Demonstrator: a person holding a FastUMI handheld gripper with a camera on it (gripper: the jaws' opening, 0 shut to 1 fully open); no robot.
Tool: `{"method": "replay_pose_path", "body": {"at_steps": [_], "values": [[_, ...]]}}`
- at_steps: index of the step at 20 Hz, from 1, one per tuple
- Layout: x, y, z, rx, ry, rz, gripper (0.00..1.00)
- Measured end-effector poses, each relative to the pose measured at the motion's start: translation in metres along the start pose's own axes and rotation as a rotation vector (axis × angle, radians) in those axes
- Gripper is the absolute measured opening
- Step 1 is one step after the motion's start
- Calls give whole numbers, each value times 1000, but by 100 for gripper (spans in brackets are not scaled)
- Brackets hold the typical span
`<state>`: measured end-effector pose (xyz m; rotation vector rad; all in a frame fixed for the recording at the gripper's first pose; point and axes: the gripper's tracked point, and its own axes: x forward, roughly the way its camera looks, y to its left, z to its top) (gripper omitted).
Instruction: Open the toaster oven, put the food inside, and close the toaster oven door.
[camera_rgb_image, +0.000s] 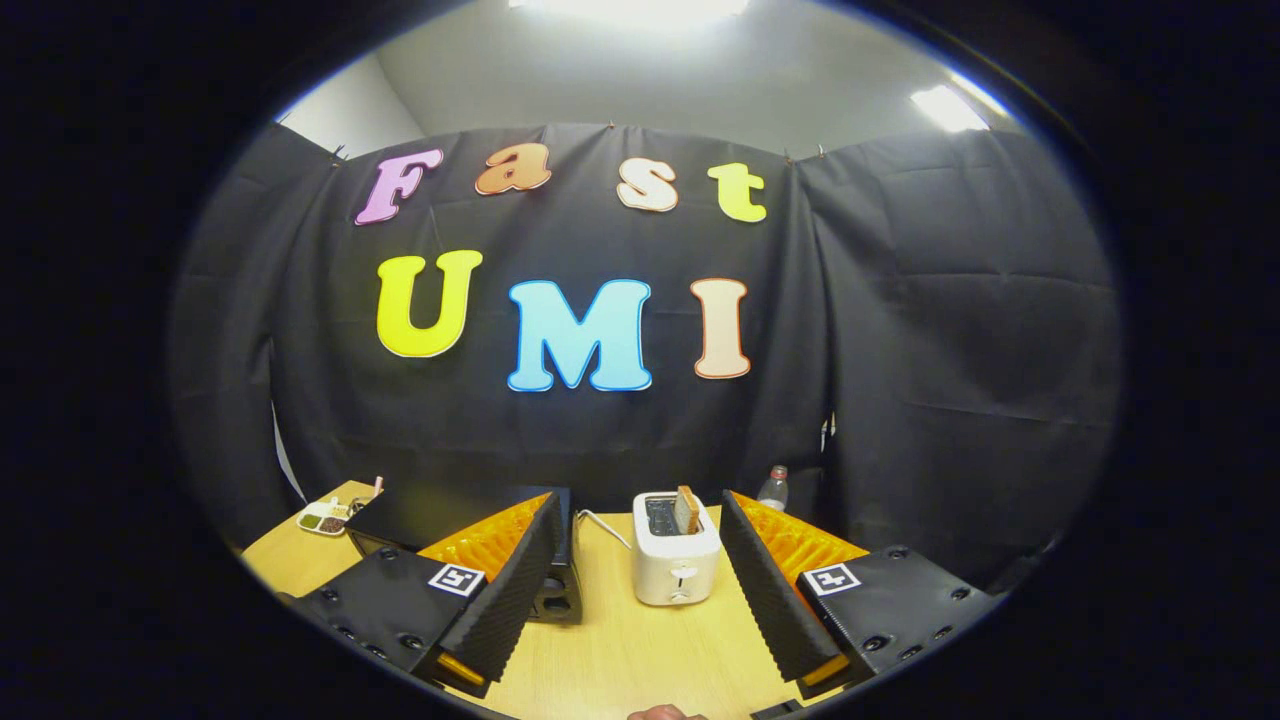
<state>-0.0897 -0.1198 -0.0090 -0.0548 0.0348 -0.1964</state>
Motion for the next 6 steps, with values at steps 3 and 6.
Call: {"method": "replay_pose_path", "body": {"at_steps": [3, 6], "values": [[2, -4, 0, 12, 10, -3, 100], [6, -1, 2, 45, 26, 6, 100]]}}
